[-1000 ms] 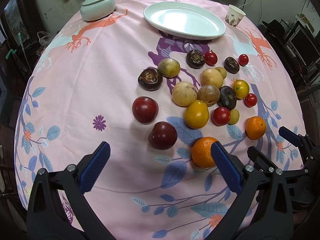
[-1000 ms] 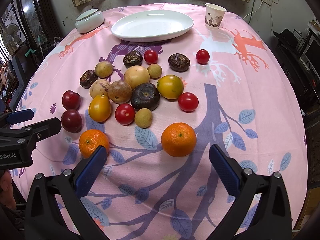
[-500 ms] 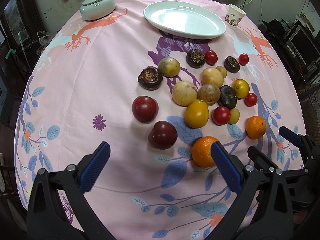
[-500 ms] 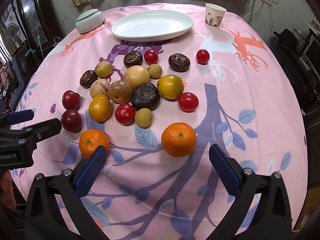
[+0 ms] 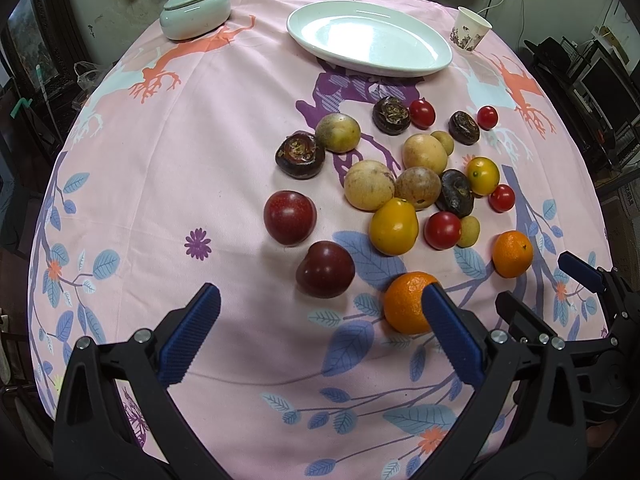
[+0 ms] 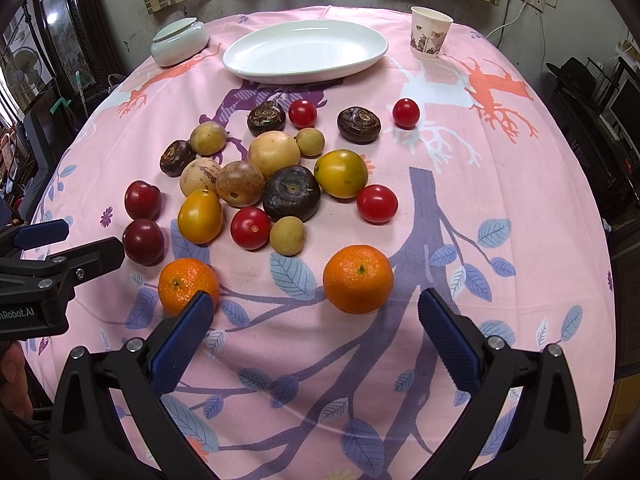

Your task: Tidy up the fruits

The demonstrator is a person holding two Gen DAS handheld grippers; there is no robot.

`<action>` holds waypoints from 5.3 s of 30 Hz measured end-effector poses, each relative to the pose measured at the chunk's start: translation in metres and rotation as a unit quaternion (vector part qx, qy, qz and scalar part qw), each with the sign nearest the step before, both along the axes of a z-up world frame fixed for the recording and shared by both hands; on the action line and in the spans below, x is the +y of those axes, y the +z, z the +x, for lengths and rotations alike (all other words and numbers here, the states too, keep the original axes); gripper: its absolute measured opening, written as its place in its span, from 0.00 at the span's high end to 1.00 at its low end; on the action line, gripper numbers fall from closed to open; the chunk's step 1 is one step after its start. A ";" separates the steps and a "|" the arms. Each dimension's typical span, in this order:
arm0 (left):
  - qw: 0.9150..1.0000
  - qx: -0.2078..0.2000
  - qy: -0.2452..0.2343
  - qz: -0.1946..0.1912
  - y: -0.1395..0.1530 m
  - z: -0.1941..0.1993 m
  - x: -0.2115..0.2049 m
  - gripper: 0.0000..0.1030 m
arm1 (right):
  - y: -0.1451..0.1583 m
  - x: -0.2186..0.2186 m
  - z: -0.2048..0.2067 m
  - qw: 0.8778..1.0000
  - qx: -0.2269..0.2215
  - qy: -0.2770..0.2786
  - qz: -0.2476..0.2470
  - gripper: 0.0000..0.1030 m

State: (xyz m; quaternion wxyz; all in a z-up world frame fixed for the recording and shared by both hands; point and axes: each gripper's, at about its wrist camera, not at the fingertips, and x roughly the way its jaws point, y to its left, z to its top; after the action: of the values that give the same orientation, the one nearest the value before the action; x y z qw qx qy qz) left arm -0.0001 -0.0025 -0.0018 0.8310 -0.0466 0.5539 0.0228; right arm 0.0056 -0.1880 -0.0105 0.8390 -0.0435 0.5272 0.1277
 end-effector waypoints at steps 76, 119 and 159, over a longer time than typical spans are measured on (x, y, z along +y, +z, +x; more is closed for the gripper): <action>0.995 0.034 -0.090 -0.023 -0.050 0.029 -0.012 0.64 | -0.016 -0.008 0.013 0.998 0.020 0.060 0.027 0.57; 0.987 -0.025 0.034 -0.154 -0.029 0.278 0.027 0.40 | -0.008 0.081 0.234 0.978 -0.170 0.099 -0.074 0.36; 0.972 0.165 -0.164 0.043 -0.066 -0.070 -0.011 0.13 | 0.034 -0.068 0.072 0.994 -0.051 -0.082 0.044 0.20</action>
State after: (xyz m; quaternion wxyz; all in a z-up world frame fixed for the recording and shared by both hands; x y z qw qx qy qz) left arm -0.0703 -0.0135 -0.0682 0.7215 0.0846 0.6823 -0.0826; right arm 0.0776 -0.2564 0.0232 0.8734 0.0303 0.4795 0.0792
